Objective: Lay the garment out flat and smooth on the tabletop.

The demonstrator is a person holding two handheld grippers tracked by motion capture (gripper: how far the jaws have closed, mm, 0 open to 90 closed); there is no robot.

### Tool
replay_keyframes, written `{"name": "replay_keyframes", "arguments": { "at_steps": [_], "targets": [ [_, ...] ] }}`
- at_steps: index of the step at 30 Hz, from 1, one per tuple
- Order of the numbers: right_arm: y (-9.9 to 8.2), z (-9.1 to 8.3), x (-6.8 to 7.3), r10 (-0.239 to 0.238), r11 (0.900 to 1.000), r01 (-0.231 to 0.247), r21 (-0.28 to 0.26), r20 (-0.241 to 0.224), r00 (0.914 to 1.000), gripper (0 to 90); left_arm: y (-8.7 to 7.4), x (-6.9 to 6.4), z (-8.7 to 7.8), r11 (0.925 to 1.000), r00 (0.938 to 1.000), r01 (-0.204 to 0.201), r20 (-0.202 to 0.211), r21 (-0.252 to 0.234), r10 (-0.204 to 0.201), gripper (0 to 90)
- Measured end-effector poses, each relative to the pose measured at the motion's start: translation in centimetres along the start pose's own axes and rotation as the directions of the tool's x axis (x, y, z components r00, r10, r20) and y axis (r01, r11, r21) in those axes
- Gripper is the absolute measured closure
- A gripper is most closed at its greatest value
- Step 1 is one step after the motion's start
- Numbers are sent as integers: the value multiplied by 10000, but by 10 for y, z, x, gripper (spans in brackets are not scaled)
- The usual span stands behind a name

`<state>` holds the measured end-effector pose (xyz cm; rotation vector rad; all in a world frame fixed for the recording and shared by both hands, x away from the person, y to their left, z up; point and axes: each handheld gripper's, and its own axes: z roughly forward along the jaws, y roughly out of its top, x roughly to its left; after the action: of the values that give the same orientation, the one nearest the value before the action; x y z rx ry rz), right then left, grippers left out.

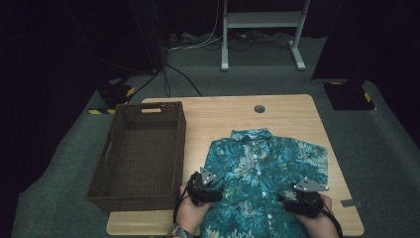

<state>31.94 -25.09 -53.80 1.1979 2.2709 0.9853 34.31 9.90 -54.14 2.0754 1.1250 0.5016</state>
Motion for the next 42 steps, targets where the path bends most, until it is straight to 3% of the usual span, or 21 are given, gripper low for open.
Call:
{"name": "replay_keyframes", "arguments": {
  "at_steps": [3,6,10,17,27,34,42],
  "targets": [
    [1,0,0,38,10000,-38,92,15,10000,276,0,-2,1,10000,10000,-51,24,56,51,171],
    [4,-4,-4,260,9996,-257,-81,407,9988,271,1,-3,1,10000,10000,-12,-10,83,12,152],
    [11,-10,-19,935,9951,-909,-386,737,9929,268,0,-3,2,10000,10000,-36,23,77,36,148],
    [19,-13,-52,1286,9908,-1213,-604,1368,9822,320,2,-4,3,9998,9999,-101,99,165,100,116],
    [23,-11,-104,2129,9768,-2043,-636,1944,9575,384,3,-5,4,9998,10000,-43,76,199,42,104],
    [26,-8,-134,2417,9703,-2330,-646,2352,9414,477,2,-5,4,9998,10000,-64,66,192,63,104],
    [32,4,-160,2757,9608,-2734,-467,2709,9223,545,2,-5,3,9998,9999,-54,88,200,53,104]
  ]
}}
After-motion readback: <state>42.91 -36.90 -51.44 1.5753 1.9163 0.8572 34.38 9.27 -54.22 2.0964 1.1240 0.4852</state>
